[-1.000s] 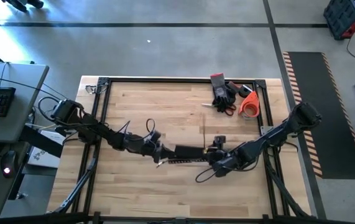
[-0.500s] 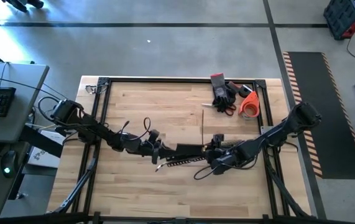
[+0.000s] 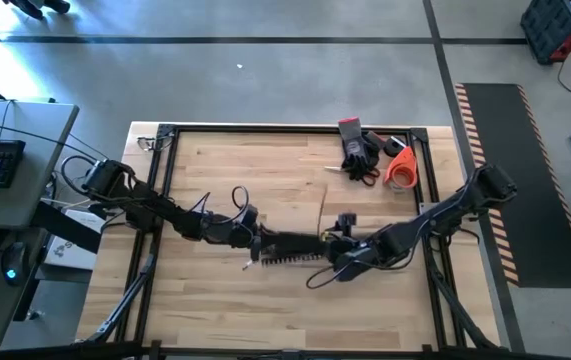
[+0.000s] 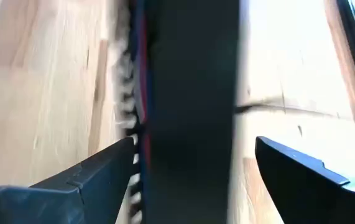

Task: Ziptie cables
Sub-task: Close the black cable duct with the black cable duct cover

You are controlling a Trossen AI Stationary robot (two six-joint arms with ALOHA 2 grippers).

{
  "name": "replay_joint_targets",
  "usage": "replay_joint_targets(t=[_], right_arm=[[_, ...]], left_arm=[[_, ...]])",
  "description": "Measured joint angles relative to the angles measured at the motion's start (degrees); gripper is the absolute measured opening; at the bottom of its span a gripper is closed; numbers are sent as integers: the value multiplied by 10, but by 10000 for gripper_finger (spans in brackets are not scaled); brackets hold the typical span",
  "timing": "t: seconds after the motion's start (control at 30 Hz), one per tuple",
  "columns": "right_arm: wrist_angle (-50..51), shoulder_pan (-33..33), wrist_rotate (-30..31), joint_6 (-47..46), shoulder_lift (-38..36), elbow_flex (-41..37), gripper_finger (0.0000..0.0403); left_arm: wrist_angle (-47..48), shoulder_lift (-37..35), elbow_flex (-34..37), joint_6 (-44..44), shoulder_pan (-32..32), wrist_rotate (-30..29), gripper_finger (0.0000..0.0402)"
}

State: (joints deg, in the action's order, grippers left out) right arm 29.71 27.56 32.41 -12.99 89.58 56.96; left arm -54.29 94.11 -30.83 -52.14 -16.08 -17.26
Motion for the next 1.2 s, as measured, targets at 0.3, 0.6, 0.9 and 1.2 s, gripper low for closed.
replay_joint_targets(t=[0.3,0.6,0.9,1.2], right_arm=[[-125,-21,-10,-4,1,-78,318],[-146,-16,-2,6,1,-82,318],[-131,-23,16,22,1,-82,236],[-82,-39,-5,28,-4,-62,194]], left_arm=[[-1,0,0,14,0,1,0],[0,0,0,9,10,-9,0],[-29,-2,0,3,19,13,0],[-16,-34,0,62,42,75,44]])
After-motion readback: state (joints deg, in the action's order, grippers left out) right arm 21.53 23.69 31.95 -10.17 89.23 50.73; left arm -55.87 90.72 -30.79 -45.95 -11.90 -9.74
